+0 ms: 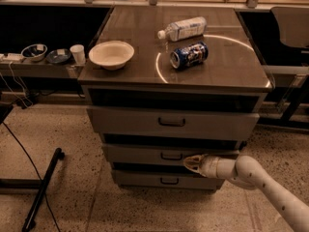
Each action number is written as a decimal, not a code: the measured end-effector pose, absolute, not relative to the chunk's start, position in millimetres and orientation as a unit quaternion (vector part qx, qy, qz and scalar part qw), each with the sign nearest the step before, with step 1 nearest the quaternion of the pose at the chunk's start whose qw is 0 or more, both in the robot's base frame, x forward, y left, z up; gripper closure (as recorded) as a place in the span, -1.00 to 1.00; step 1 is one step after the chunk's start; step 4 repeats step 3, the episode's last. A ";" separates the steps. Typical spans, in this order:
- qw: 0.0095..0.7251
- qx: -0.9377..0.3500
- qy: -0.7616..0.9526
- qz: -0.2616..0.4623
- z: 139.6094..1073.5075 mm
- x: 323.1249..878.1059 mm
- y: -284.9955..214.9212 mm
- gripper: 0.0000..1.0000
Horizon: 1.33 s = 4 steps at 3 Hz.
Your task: Close middle drawer
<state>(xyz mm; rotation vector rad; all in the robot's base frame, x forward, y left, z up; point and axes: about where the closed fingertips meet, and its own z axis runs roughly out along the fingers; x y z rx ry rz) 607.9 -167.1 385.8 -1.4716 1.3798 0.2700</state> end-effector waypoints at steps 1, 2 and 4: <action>0.525 -0.615 0.577 0.114 385.4 605.3 -167.4 1.00; 0.520 -0.624 0.568 0.130 393.3 592.2 -175.8 1.00; 0.502 -0.657 0.534 0.176 416.9 539.0 -193.1 1.00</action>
Offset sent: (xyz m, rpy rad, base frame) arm -0.0369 -0.0289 0.0225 0.0120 0.0370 0.0968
